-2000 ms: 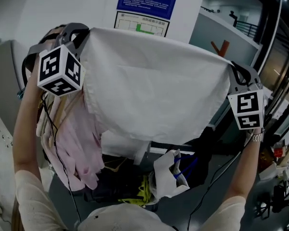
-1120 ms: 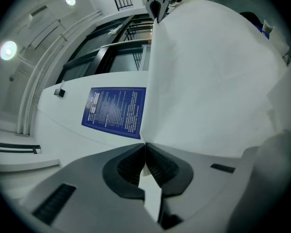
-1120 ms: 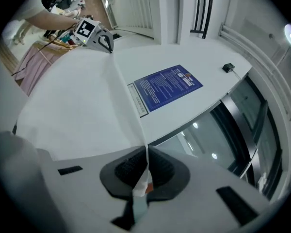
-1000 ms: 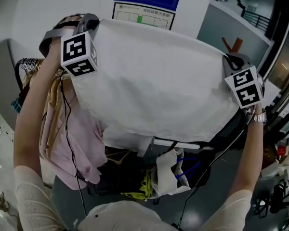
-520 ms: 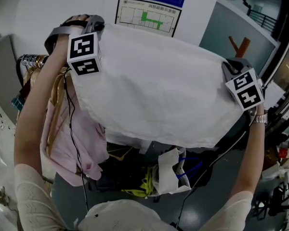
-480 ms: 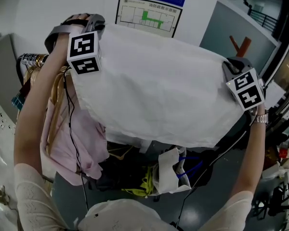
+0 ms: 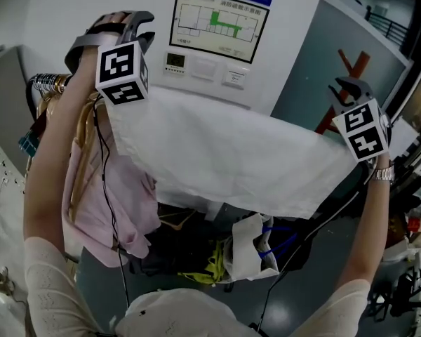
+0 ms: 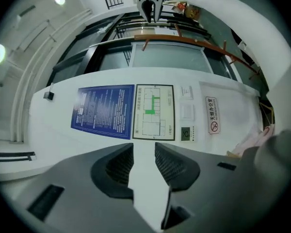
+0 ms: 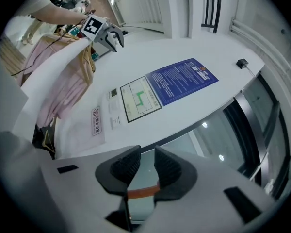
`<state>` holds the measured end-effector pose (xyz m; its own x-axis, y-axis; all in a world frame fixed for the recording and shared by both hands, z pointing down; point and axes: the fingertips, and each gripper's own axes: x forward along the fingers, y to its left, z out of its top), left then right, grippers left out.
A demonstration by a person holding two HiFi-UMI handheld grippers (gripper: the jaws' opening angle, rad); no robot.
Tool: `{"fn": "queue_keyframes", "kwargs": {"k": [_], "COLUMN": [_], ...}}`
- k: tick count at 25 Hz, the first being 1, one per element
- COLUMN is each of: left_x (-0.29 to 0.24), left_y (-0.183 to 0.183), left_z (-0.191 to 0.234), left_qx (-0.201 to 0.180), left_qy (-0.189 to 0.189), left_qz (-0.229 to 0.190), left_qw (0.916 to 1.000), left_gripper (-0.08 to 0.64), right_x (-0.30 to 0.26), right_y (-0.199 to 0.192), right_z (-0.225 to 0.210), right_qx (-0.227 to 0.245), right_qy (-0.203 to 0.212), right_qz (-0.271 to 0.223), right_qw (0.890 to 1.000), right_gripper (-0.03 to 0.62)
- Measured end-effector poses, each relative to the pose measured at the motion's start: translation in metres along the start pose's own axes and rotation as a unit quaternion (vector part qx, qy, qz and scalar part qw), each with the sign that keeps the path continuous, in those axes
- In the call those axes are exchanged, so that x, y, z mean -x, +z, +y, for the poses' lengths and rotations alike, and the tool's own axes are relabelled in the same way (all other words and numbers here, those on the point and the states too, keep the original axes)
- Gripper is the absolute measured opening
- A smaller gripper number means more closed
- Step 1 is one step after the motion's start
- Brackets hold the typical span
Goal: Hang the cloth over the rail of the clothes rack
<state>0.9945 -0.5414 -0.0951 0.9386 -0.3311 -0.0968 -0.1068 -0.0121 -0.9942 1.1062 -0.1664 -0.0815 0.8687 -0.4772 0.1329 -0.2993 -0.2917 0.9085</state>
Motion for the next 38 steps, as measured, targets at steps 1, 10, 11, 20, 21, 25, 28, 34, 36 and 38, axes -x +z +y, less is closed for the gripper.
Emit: {"fn": "queue_keyframes", "kwargs": {"k": [1, 10, 11, 20, 21, 25, 28, 34, 36, 38], "left_x": [0.002, 0.026, 0.03, 0.079, 0.087, 0.123, 0.153, 0.217, 0.23, 0.235], "left_y": [0.0, 0.004, 0.004, 0.0, 0.002, 0.014, 0.022, 0.039, 0.048, 0.058], "left_z": [0.003, 0.04, 0.045, 0.076, 0.075, 0.072, 0.066, 0.032, 0.02, -0.006], "left_qx": [0.004, 0.085, 0.096, 0.214, 0.237, 0.317, 0.377, 0.465, 0.479, 0.497], "left_qy": [0.01, 0.12, 0.133, 0.214, 0.208, 0.183, 0.175, 0.177, 0.191, 0.183], "left_qz": [-0.003, -0.048, -0.053, -0.089, -0.101, -0.145, -0.164, -0.203, -0.228, -0.233], "left_qw": [0.9999, 0.988, 0.985, 0.9489, 0.9437, 0.9193, 0.8944, 0.8433, 0.826, 0.8157], "left_gripper": [0.13, 0.02, 0.015, 0.014, 0.014, 0.014, 0.014, 0.014, 0.014, 0.014], "right_x": [0.002, 0.032, 0.035, 0.072, 0.077, 0.103, 0.12, 0.157, 0.164, 0.167], "right_y": [0.002, 0.03, 0.033, 0.058, 0.062, 0.081, 0.097, 0.118, 0.116, 0.107], "right_z": [-0.002, -0.011, -0.009, 0.006, 0.009, 0.021, 0.037, 0.077, 0.092, 0.11], "right_qx": [-0.003, -0.024, -0.026, -0.037, -0.041, -0.063, -0.086, -0.181, -0.229, -0.27], "right_qy": [-0.006, -0.034, -0.033, -0.05, -0.054, -0.064, -0.075, -0.096, -0.097, -0.103], "right_qz": [-0.005, -0.046, -0.049, -0.08, -0.088, -0.127, -0.157, -0.219, -0.239, -0.257], "right_qw": [1.0, 0.998, 0.998, 0.995, 0.994, 0.988, 0.981, 0.954, 0.939, 0.922], "right_gripper": [0.098, 0.018, 0.018, 0.018, 0.018, 0.018, 0.018, 0.018, 0.018, 0.018]}}
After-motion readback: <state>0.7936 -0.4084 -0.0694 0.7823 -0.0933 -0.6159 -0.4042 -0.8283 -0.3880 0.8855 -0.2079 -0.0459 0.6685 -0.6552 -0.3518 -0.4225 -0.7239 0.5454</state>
